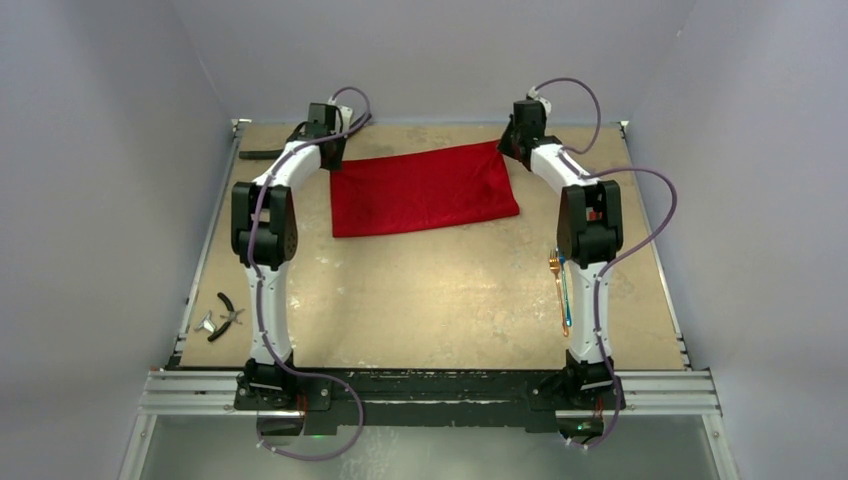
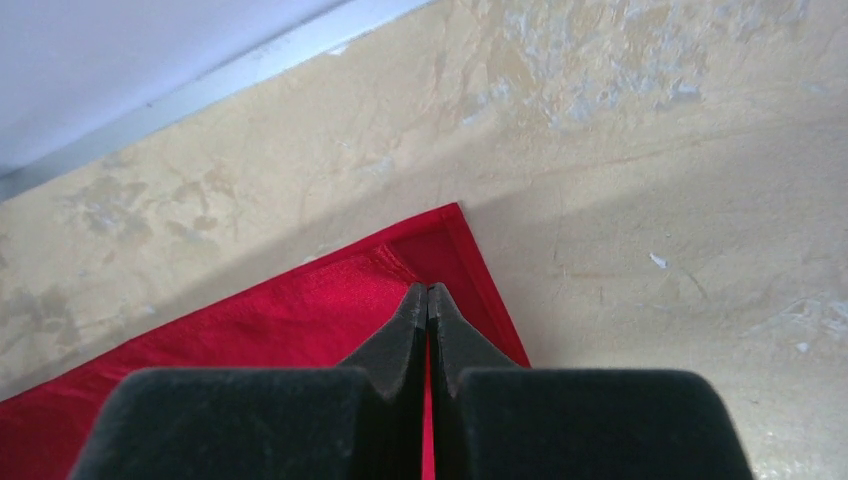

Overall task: Fold the napkin into a case and place the utensils inside
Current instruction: Smooth out the rectangle-folded napkin at the center of the board.

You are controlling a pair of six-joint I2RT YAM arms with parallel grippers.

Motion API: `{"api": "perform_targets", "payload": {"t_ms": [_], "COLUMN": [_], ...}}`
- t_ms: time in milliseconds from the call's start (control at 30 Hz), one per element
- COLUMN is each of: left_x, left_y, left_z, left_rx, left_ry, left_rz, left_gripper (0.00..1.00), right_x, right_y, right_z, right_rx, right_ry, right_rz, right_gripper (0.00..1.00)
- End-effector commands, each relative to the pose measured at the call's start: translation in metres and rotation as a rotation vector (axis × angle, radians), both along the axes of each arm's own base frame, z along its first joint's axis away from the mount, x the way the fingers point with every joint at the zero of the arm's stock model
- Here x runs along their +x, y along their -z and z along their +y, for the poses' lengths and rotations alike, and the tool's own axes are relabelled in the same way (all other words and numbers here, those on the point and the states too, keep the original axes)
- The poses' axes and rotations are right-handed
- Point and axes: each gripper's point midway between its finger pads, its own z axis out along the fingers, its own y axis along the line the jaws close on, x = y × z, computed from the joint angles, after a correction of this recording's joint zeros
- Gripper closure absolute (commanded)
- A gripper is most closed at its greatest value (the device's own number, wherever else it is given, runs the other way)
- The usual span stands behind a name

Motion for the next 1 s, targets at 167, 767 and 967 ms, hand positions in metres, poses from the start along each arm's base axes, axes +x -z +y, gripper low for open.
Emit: {"api": "perform_targets", "payload": {"t_ms": [167,767,967], "left_x": [0.015,-0.07,-0.141], "left_y": [0.0,-0.034,0.023], "left_z": [-0.003,-0.073,-0.095], "left_rx": [0.066,0.019,0.032], "left_ry": [-0.005,0.296,0.455], "left_rz": [-0.038,0.057,0.246], "left_gripper": [0.78,0.56,0.61], "right_x": [0.004,-0.02,-0.086], "right_y": [0.028,-0.061,-0.001], "right_z": [-0.002,-0.026,0.006], "right_rx": [-0.024,-0.127,0.044], "right_ry": [-0.022,0.053,-0.052], "right_rz": [0.069,-0.112,0.021], "right_gripper": [0.81,0.39,0.71]}}
